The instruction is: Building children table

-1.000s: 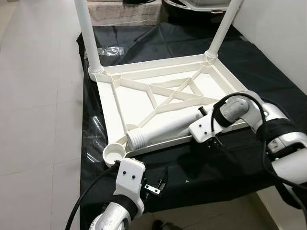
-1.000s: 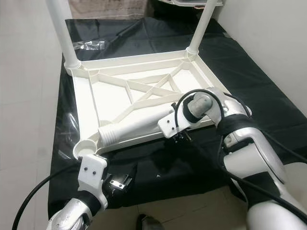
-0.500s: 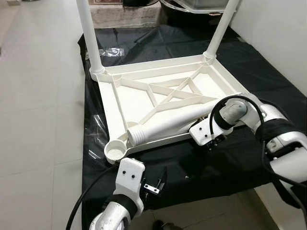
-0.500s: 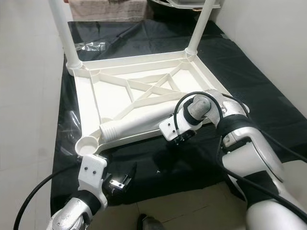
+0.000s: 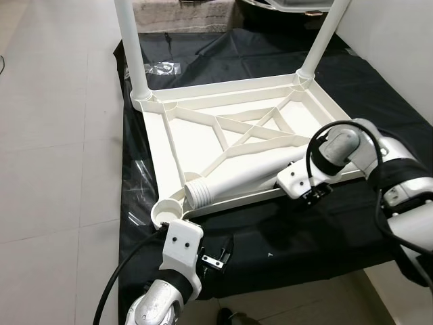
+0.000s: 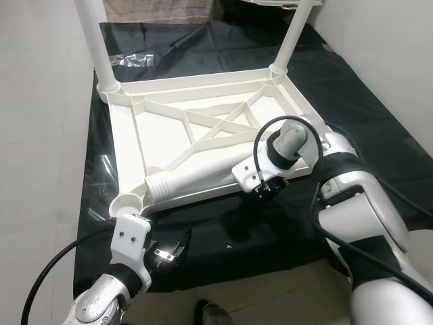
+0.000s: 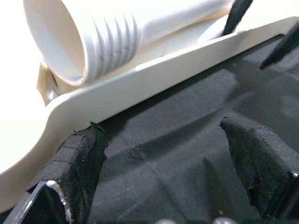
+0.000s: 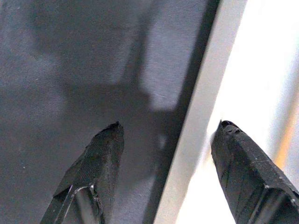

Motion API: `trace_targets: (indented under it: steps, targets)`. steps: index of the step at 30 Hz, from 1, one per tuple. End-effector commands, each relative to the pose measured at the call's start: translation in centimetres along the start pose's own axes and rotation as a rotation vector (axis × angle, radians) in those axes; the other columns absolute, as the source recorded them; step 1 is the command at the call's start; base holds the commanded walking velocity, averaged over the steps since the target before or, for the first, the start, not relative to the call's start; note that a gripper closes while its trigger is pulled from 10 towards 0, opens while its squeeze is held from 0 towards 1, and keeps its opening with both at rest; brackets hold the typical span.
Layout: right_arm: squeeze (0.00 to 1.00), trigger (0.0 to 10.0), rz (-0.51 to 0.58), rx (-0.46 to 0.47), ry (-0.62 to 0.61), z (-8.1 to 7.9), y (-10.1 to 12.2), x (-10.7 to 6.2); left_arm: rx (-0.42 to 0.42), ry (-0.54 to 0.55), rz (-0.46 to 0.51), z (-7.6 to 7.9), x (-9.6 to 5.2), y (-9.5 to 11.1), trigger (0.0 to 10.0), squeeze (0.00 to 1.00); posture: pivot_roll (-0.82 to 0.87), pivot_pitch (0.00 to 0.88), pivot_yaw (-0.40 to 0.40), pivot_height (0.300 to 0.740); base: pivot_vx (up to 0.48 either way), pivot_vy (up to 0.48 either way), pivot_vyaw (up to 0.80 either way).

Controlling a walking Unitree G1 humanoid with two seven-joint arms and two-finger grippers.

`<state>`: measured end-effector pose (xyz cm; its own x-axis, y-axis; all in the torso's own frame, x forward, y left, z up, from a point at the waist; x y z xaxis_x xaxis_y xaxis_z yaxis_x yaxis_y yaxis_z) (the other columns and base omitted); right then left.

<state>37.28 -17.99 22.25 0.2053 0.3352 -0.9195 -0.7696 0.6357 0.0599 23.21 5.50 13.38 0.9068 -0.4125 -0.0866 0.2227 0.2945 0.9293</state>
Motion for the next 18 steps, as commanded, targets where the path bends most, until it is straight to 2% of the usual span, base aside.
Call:
trace_targets:
  steps: [1, 8, 9, 18]
  targets:
    - [0.0, 10.0, -0.001, 0.024, -0.039, 0.2, -0.3, -0.8, -0.008, 0.004, -0.023, -0.1, 0.0, -0.7, 10.0, 0.0, 0.01, 0.186, -0.085, 0.74, 0.0, 0.0, 0.0]
    - [0.0, 10.0, 0.019, 0.036, -0.098, 1.1, -0.1, -2.0, -0.008, 0.004, -0.022, -0.2, 0.0, -0.7, 10.0, 0.0, 0.01, 0.186, -0.083, 0.74, 0.0, 0.0, 0.0]
    - [0.0, 10.0, 0.043, 0.037, -0.126, 1.6, 0.2, -3.1, -0.006, 0.004, -0.022, -0.3, 0.1, -0.7, 10.0, 0.0, 0.01, 0.179, -0.08, 0.74, 0.0, 0.0, 0.0]
    - [0.0, 10.0, 0.109, 0.017, -0.177, 2.1, 0.9, -5.3, 0.0, 0.004, -0.025, -0.6, 0.2, -0.8, 10.0, 0.0, 0.01, 0.164, -0.073, 0.74, 0.0, 0.0, 0.0]
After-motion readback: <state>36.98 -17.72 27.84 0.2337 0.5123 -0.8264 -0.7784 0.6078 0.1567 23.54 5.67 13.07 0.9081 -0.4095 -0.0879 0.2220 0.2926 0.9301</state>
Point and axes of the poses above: a point about 5 cm out from each wrist's last joint towards the gripper, its own x axis pointing out of the wrist towards the gripper, its own y axis along the axis of the wrist's last joint, z = x × y, the point moved 3 cm from there along x, pointing out of the wrist towards the gripper, and after that the axes turned 15 degrees about -x, right-handed, at the moved point
